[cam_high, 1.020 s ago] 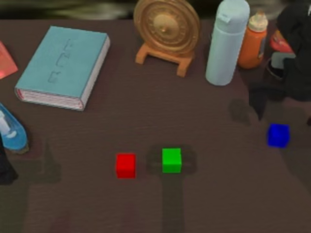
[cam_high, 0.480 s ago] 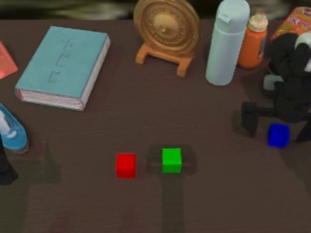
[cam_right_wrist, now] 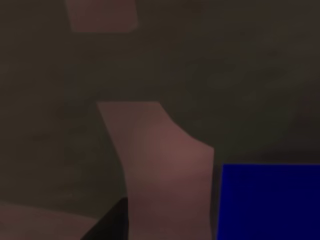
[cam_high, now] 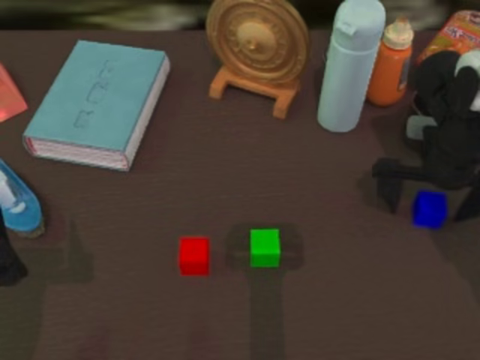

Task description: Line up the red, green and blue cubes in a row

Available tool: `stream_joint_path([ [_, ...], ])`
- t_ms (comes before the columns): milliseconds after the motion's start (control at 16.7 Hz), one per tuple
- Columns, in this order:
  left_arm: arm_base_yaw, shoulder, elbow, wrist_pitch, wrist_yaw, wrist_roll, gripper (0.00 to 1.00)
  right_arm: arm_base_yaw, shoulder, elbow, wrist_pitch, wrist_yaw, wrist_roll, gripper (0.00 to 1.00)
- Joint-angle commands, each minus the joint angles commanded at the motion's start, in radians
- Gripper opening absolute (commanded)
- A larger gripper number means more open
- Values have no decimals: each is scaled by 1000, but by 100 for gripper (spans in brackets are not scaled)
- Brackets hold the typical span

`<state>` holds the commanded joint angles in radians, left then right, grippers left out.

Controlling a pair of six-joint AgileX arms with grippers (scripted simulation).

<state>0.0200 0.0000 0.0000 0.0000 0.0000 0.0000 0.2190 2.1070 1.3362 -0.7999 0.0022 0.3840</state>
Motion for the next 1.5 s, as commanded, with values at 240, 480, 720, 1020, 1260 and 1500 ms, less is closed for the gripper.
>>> stream_joint_path([
  [240, 0, 0, 0, 0, 0, 0, 100, 0, 0, 0, 0, 0, 0, 32],
  [480, 0, 0, 0, 0, 0, 0, 100, 0, 0, 0, 0, 0, 0, 2],
  [720, 0, 0, 0, 0, 0, 0, 100, 0, 0, 0, 0, 0, 0, 0],
  [1020, 0, 0, 0, 0, 0, 0, 100, -2, -20, 6, -9, 7, -3, 0],
  [1260, 0, 0, 0, 0, 0, 0, 100, 0, -45, 53, -82, 7, -3, 0],
  [1500, 0, 0, 0, 0, 0, 0, 100, 5, -101, 135, -227, 6, -5, 0],
])
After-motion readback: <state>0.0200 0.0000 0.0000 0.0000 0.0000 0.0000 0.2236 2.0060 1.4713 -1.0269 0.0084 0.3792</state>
